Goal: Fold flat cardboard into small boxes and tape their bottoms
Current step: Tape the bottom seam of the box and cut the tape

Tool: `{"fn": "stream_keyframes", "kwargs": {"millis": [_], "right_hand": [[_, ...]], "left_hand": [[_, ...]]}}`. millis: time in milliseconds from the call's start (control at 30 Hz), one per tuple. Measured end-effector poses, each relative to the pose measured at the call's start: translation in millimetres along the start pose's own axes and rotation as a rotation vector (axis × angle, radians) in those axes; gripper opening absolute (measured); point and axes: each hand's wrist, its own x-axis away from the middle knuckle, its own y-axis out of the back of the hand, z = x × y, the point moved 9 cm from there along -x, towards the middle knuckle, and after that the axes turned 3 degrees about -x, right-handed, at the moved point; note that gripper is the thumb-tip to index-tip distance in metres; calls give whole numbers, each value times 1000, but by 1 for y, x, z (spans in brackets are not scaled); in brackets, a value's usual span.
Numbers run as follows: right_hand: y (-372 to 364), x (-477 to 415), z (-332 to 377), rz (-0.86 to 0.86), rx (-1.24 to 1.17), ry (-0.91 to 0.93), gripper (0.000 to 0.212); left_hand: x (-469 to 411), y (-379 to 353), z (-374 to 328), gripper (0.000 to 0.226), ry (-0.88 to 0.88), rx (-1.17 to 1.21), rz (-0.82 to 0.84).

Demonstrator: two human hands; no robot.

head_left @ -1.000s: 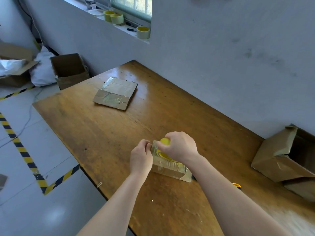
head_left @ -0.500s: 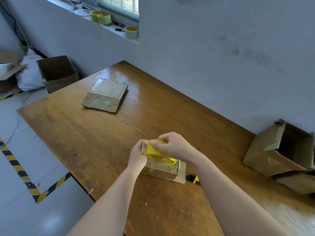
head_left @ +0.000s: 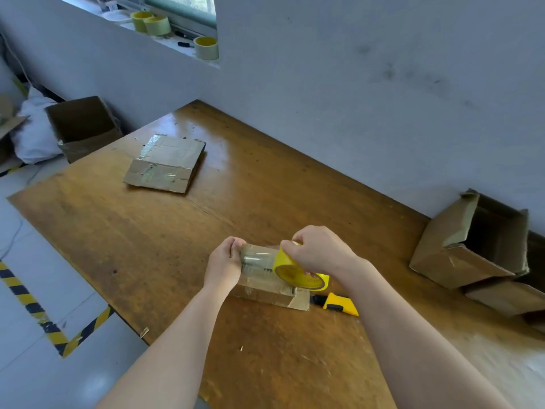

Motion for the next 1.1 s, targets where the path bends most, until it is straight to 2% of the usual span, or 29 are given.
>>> {"fn": "stream_keyframes", "kwargs": {"millis": [100, 200, 467, 600, 733, 833, 933, 1000, 1100], "right_hand": [[2, 0, -10, -22, 155, -84, 41], [0, 3, -30, 1, 275, -169, 51], [-16, 2, -52, -40, 327, -152, 65], [-31, -2, -61, -34, 301, -125, 67], [-44, -4, -72, -38, 262, -115, 64], [-48, -3, -76, -42, 230, -116, 62], [-48, -3, -77, -48, 220, -121, 59], [-48, -4, -76, -58, 214, -124, 58], [-49, -4, -78, -69, 196, -153, 59]], "left_hand": [[-2, 1, 0, 35, -24, -34, 7], [-2, 0, -1, 35, -34, -37, 22], [-2, 4, -6, 31, -62, -116, -28], [-2, 6, -9, 31, -130, -192, -53], [0, 6, -10, 29, -127, -229, -49], [2, -2, -9, 30, -130, -213, 51], [2, -12, -10, 49, -109, -254, 197], [1, -7, -14, 64, -119, -373, 172], [11, 11, -44, 74, -294, -814, -101]]}}
